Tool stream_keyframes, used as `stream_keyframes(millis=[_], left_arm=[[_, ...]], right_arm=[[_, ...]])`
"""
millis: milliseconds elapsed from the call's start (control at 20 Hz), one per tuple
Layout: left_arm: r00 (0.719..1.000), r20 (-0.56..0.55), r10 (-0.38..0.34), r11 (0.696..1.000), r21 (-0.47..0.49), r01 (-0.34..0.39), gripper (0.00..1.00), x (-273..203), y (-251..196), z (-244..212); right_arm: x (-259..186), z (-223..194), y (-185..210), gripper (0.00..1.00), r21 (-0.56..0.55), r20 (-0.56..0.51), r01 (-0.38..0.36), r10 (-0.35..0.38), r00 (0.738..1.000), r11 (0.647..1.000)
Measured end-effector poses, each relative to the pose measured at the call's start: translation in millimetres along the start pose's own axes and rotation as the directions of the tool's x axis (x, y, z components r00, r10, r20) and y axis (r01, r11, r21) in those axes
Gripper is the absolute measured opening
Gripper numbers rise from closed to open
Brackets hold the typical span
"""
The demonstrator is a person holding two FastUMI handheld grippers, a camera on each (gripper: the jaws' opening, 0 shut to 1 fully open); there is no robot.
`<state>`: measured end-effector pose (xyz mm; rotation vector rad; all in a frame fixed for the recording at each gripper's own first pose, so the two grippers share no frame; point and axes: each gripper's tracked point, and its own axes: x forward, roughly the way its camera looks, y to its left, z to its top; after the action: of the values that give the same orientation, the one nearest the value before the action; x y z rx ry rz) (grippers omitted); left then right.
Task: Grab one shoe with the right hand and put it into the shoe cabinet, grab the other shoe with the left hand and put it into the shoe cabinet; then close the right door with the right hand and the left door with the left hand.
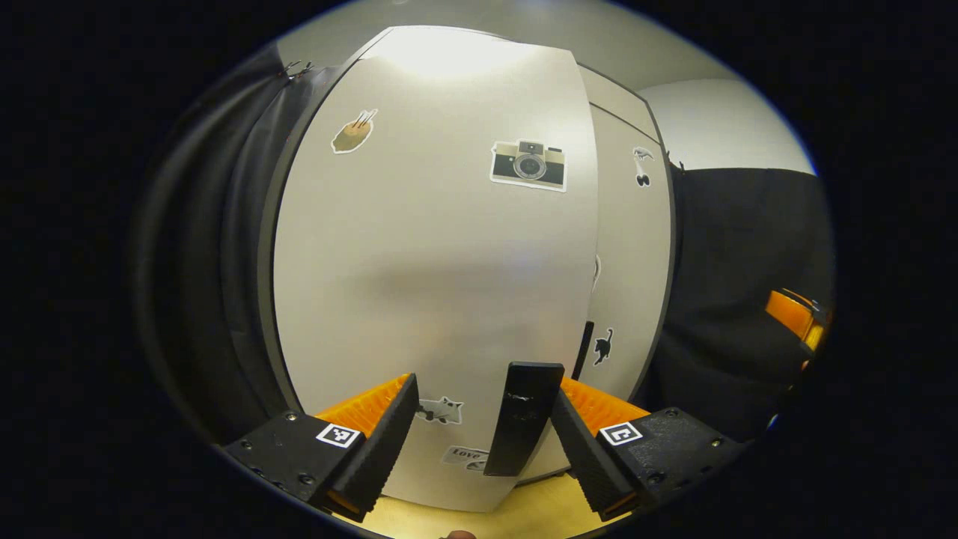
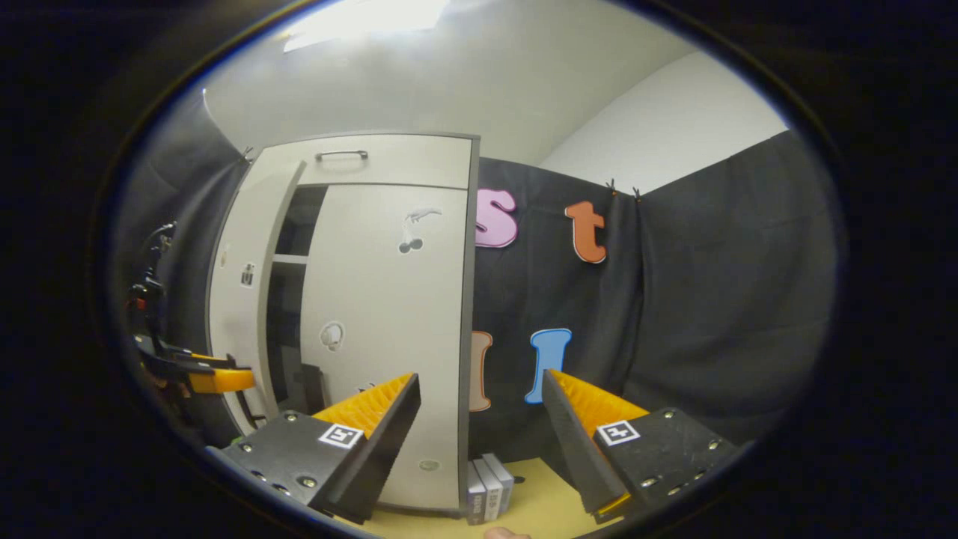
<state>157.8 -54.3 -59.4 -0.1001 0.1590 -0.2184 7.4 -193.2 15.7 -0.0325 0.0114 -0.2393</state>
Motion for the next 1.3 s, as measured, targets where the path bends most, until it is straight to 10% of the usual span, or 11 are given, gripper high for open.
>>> stream_keyframes(millis=[1300], left_arm=[[0.989,0.018,0.145,0.989,0.032,-0.146,1.0,34.3,-3.5,-5.3]], right_arm=[[7.4,-2.3,-45.2,0.97,-0.028,-0.015,0.027,-0.027,1.0,0.999]])
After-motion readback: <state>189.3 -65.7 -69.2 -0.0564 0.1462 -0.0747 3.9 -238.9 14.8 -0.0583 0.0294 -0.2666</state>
